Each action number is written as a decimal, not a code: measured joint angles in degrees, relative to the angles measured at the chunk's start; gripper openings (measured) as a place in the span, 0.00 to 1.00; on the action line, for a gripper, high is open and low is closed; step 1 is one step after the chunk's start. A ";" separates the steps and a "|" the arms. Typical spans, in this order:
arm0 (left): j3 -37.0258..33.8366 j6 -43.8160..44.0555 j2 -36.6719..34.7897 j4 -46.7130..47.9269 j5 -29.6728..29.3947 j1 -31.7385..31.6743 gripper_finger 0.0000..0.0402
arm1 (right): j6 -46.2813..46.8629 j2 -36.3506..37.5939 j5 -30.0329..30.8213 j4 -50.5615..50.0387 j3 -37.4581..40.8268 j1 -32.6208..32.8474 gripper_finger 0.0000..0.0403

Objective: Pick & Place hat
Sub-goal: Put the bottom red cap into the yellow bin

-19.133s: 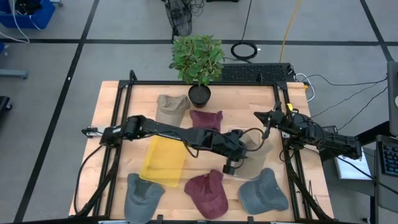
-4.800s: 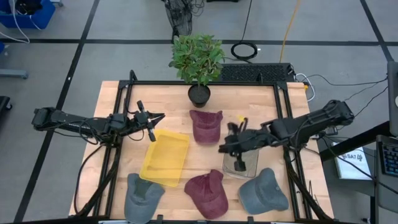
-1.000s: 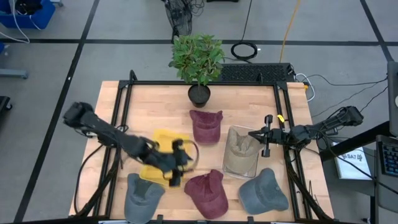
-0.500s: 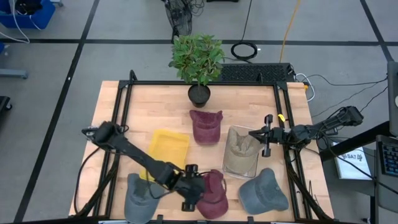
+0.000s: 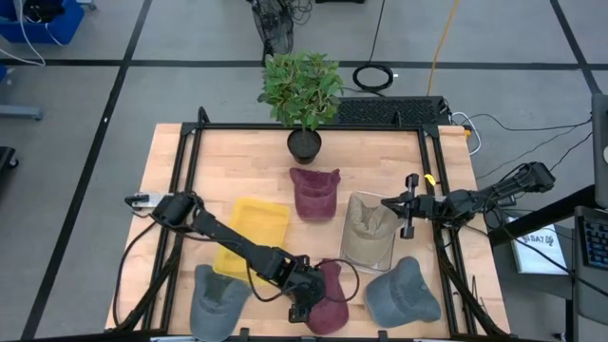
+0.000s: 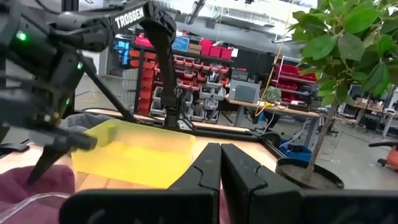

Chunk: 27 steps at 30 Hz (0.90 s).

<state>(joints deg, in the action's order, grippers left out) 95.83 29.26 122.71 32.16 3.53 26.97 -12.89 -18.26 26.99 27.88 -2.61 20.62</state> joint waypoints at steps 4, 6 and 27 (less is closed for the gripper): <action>0.00 -0.34 1.52 -1.87 1.71 -0.42 0.78 | -0.23 -0.03 0.00 0.48 0.00 0.00 0.00; 0.00 -0.48 2.36 -2.64 3.10 -0.77 0.78 | -0.23 -0.02 0.00 0.54 0.00 0.00 0.00; -0.07 -7.76 -3.32 -0.62 7.26 -1.17 0.04 | 0.18 -0.34 -0.03 0.01 0.00 0.00 0.00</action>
<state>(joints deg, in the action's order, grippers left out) 95.77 21.50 119.40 31.54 10.79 25.80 -12.71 -18.60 26.96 27.89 -2.61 20.62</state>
